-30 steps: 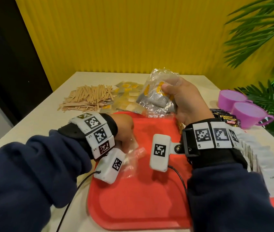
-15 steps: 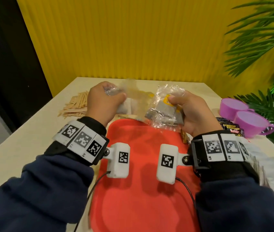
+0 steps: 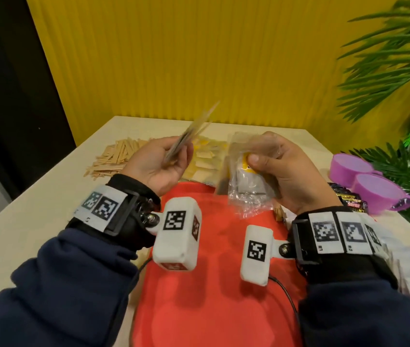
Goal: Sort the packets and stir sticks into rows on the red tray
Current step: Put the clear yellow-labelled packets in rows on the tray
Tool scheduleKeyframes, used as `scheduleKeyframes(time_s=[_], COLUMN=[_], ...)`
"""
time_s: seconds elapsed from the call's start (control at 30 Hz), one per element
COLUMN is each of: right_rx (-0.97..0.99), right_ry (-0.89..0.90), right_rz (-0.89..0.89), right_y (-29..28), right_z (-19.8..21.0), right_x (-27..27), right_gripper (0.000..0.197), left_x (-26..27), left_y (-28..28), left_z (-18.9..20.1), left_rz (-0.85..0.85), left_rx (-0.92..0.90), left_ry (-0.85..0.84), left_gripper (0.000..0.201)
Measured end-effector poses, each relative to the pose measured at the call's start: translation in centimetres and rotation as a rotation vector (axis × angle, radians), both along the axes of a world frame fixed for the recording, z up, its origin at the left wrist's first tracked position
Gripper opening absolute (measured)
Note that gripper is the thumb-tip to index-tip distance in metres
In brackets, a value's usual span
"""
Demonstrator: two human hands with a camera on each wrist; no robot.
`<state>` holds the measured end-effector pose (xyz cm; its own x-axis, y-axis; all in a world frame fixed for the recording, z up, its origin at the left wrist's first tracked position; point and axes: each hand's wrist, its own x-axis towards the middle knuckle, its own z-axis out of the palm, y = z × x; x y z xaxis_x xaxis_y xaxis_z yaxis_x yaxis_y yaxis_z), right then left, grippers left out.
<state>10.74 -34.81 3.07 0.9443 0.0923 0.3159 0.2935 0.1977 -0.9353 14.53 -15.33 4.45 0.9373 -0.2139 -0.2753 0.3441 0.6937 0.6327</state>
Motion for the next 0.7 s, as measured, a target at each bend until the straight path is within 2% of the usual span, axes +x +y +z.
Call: scheduleKeyframes(time_s=[0.07,0.17,0.3,0.4,0.5,0.57,0.67,0.7], right_rx=[0.026,0.066,0.034,0.002,0.003,0.033,0.061,0.070], right_ry=[-0.025,-0.037,-0.031,-0.010,0.025,0.057,0.080,0.081], right_rz=[0.025,0.048,0.094,0.071,0.017,-0.010,-0.026,-0.018], right_y=[0.2,0.6,0.9,0.9,0.8,0.7,0.5,0.5], right_z=[0.1,0.3,0.5,0.1,-0.1,-0.1,-0.1,-0.1], right_x=[-0.1,-0.2,-0.6,-0.3,0.0,0.1,0.2,0.2], right_gripper=[0.017,0.013,0.014,0.025,0.020,0.021,0.021,0.020], left_x=[-0.3,-1.1,-2.3,-2.4,-2.2,-2.0,-1.8,-1.9], left_y=[-0.1,-0.8,-1.8,-2.1,-2.2,-1.9,-1.5,-1.5], left_z=[0.0,-0.4,-0.4,-0.5,-0.6,-0.5,-0.7,-0.8], left_rz=[-0.132,-0.312,-0.510,-0.493,-0.458,-0.529,-0.616,-0.612], left_rx=[-0.040,0.012,0.132,0.256,0.284,0.247,0.269,0.304], left_ry=[0.020,-0.028,-0.054,-0.095,-0.163,-0.204,-0.261,-0.297], left_gripper=[0.014,0.028,0.022,0.016,0.013,0.027,0.068,0.070])
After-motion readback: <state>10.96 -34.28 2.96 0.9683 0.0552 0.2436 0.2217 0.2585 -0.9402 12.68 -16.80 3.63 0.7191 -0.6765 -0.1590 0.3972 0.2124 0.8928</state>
